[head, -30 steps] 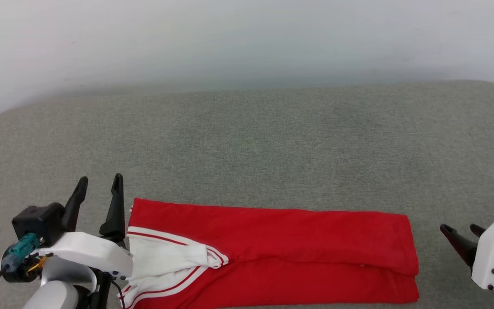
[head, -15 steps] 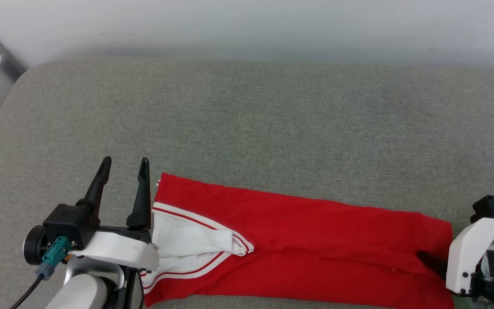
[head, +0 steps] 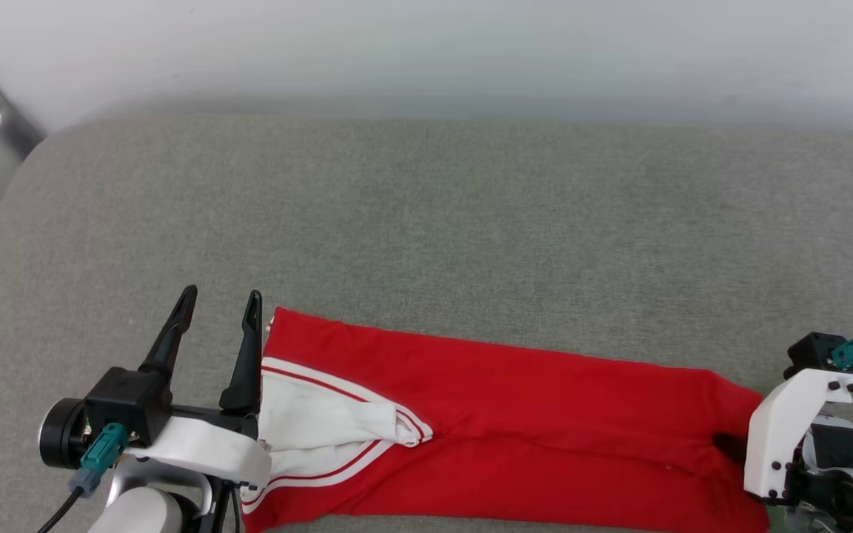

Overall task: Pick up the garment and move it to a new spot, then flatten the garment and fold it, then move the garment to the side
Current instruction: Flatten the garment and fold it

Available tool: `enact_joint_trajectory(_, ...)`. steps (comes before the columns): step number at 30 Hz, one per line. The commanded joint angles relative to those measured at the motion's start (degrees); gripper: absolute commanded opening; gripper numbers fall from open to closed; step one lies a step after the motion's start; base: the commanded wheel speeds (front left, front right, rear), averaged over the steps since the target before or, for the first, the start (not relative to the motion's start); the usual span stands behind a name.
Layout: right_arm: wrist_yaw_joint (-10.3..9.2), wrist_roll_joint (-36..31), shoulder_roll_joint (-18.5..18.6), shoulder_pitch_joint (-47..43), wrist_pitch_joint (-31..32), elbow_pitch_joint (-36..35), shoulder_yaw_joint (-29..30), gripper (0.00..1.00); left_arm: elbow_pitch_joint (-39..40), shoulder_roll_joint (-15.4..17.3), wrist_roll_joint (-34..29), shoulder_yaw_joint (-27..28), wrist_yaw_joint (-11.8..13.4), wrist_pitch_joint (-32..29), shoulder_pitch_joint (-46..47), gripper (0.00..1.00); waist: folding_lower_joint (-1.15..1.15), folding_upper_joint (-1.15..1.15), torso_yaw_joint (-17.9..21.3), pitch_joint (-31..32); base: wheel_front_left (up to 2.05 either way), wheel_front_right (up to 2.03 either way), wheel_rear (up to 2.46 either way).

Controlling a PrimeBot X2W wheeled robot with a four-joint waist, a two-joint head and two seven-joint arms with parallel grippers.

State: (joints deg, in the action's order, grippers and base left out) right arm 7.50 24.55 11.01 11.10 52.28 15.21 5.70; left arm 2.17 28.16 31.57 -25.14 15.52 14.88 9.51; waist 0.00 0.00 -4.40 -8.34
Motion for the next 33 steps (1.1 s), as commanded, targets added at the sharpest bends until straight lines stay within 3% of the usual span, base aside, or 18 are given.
enact_joint_trajectory(1, -0.02, 0.3, 0.6, -0.6, -0.4, -0.4, -0.8, 0.00, -0.2, 0.4, -0.2, 0.0, 0.0, 0.1, -1.1, 1.00, 0.00, 0.00, 1.1, 1.7, 0.00, 0.00, 0.00)
enact_joint_trajectory(9, -0.03, -0.6, 4.1, -0.6, 1.2, -3.3, 1.0, 0.00, 0.1, 1.3, -0.1, 0.0, 1.1, -0.4, -3.3, 1.00, 0.00, 0.00, 3.1, 4.6, 0.00, 0.00, 0.00)
enact_joint_trajectory(19, -0.02, -3.3, 8.0, 0.4, 5.9, -6.1, 14.3, 0.00, 0.9, 1.1, 0.0, 0.4, 2.2, -0.2, -4.8, 1.00, 0.00, 0.00, 4.7, 5.9, 0.00, 0.00, 0.00)
enact_joint_trajectory(23, -0.02, 0.4, 4.0, 1.5, 9.3, -6.1, 15.2, 0.00, 1.4, 0.9, 0.1, 0.7, 3.1, -0.1, -5.9, 1.00, 0.00, 0.00, 5.2, 6.4, 0.00, 0.00, 0.00)
enact_joint_trajectory(27, -0.02, 7.3, -3.1, 3.2, 12.7, -5.7, 14.2, 0.00, 2.2, 1.3, -0.1, 0.8, 2.8, -0.1, -5.4, 1.00, 0.00, 0.00, 5.1, 6.2, 0.00, 0.00, 0.00)
enact_joint_trajectory(33, -0.02, 17.4, -8.0, 4.8, 12.2, -4.8, 8.5, 0.00, 2.7, 1.3, -0.6, 0.3, 2.9, -0.9, -4.0, 1.00, 0.00, 0.00, 3.7, 5.2, 0.00, 0.00, 0.00)
